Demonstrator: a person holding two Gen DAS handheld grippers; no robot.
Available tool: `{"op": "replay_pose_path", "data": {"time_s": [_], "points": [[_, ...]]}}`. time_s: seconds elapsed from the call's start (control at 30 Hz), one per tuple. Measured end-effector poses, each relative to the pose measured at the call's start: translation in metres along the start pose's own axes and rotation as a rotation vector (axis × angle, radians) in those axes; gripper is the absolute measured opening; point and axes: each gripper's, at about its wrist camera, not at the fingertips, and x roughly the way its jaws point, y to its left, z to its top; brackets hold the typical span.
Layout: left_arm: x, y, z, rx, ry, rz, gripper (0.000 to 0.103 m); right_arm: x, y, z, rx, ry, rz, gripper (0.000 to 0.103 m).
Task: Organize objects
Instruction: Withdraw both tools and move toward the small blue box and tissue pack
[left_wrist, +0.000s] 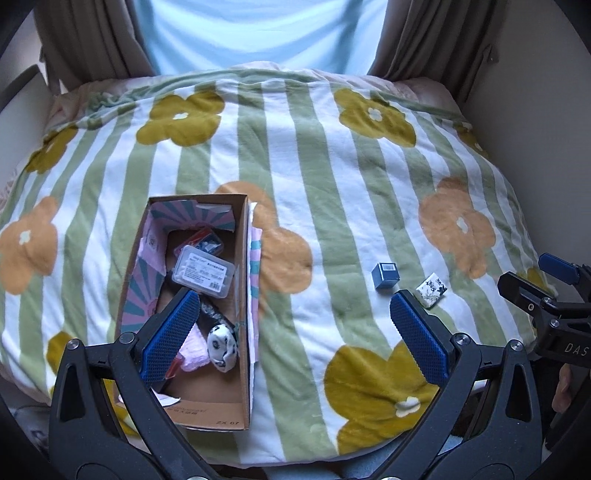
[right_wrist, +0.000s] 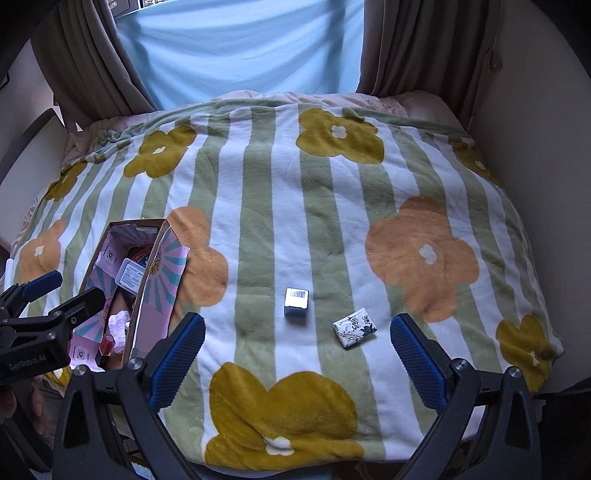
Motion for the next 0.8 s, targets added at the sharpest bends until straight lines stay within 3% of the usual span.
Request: {"op": "replay_pose_path", "data": {"time_s": [0.43, 0.8], "points": [[0.024, -0.035, 0.017, 0.048, 0.032, -0.071, 0.103, 0.011, -0.041, -0.003, 0.003, 0.009, 0.007, 0.1], [0.099, -0.095, 0.026, 0.124, 0.136, -0.12, 0.103, 0.07, -0.085, -0.016, -0.071, 0.088, 0.016, 0.1]]}}
